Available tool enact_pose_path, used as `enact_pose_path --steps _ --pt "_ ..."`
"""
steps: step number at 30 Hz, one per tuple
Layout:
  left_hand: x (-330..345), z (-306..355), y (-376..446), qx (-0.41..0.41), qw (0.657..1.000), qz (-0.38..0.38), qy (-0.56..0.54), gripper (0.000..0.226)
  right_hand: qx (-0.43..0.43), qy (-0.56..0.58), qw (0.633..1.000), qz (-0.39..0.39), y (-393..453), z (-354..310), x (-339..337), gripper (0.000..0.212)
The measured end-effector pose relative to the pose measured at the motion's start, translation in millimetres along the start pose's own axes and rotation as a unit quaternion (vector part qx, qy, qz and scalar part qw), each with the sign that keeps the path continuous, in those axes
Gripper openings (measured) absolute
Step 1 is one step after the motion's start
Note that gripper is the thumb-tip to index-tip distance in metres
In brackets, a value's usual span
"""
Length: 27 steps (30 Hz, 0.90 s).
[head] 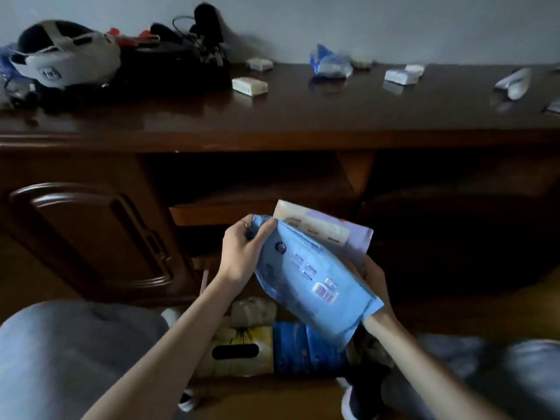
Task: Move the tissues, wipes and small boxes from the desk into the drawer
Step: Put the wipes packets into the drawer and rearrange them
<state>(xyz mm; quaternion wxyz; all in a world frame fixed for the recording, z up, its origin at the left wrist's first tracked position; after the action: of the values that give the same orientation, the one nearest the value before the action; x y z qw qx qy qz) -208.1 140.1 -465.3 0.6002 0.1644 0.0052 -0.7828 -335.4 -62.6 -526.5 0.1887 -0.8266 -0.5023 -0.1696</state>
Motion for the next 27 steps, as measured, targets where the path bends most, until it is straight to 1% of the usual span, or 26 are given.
enact_pose_path --steps 1,2,3,4,6,7,9,10,12,15,17,19,21,23,25,26,27 --pt "-1 -25 -7 -0.042 0.999 -0.017 0.007 0.028 0.016 -0.042 0.999 0.008 -2 14 -12 0.020" --pt "-2 -47 -14 -0.080 0.996 -0.030 0.016 0.030 0.010 -0.148 0.988 0.032 -2 29 -27 0.011" --pt "-4 -68 -20 -0.117 0.992 -0.040 0.026 0.029 0.004 -0.239 0.970 0.046 0 44 -40 0.012" --pt "-7 -87 -26 -0.153 0.987 -0.048 0.031 0.028 0.007 -0.320 0.946 0.049 1 57 -50 0.018" --pt "-14 -117 -37 -0.224 0.973 -0.045 0.018 0.023 0.045 -0.398 0.915 0.051 4 79 -63 0.024" --pt "-17 -130 -41 -0.267 0.963 -0.031 0.004 0.021 0.073 -0.408 0.908 0.059 7 88 -68 0.024" --pt "-25 -151 -48 -0.353 0.935 -0.001 -0.019 0.020 0.128 -0.401 0.905 0.058 13 102 -77 0.017" --pt "-28 -159 -50 -0.387 0.922 0.011 -0.028 0.025 0.147 -0.402 0.903 0.042 14 107 -80 0.015" --pt "-33 -171 -53 -0.437 0.898 0.028 -0.043 0.035 0.171 -0.408 0.897 -0.004 13 115 -81 0.019" --pt "-41 -176 -51 -0.497 0.865 0.030 -0.065 0.045 0.203 -0.389 0.897 -0.059 16 123 -74 0.017" --pt "-44 -176 -45 -0.510 0.857 0.027 -0.070 0.044 0.232 -0.380 0.892 -0.077 17 126 -70 0.016" --pt "-46 -175 -38 -0.511 0.857 0.038 -0.055 0.039 0.246 -0.383 0.887 -0.079 18 130 -72 0.021" --pt "-49 -175 -32 -0.508 0.858 0.049 -0.050 0.036 0.240 -0.391 0.886 -0.064 21 130 -78 0.030" --pt "-52 -174 -27 -0.508 0.857 0.051 -0.069 0.039 0.216 -0.410 0.885 -0.041 26 125 -85 0.038" --pt "-56 -178 -24 -0.510 0.855 0.051 -0.079 0.045 0.187 -0.437 0.880 -0.028 31 114 -92 0.040" --pt "-57 -179 -23 -0.509 0.855 0.052 -0.082 0.047 0.186 -0.431 0.883 -0.022 32 107 -95 0.039" --pt "-56 -178 -22 -0.507 0.856 0.053 -0.084 0.049 0.196 -0.401 0.895 -0.014 33 102 -97 0.037"
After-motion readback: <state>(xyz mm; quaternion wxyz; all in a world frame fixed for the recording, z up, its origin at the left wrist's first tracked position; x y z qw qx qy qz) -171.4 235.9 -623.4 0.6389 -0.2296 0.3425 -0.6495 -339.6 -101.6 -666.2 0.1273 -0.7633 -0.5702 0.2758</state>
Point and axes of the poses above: each hand's wrist, its own y-axis towards the middle knuckle, its own x-axis out of the palm, z = x × y, the point moved 1 cm from there along y, towards the middle knuckle, and after that the axes turned 5 degrees about y, right-handed, at the moved point
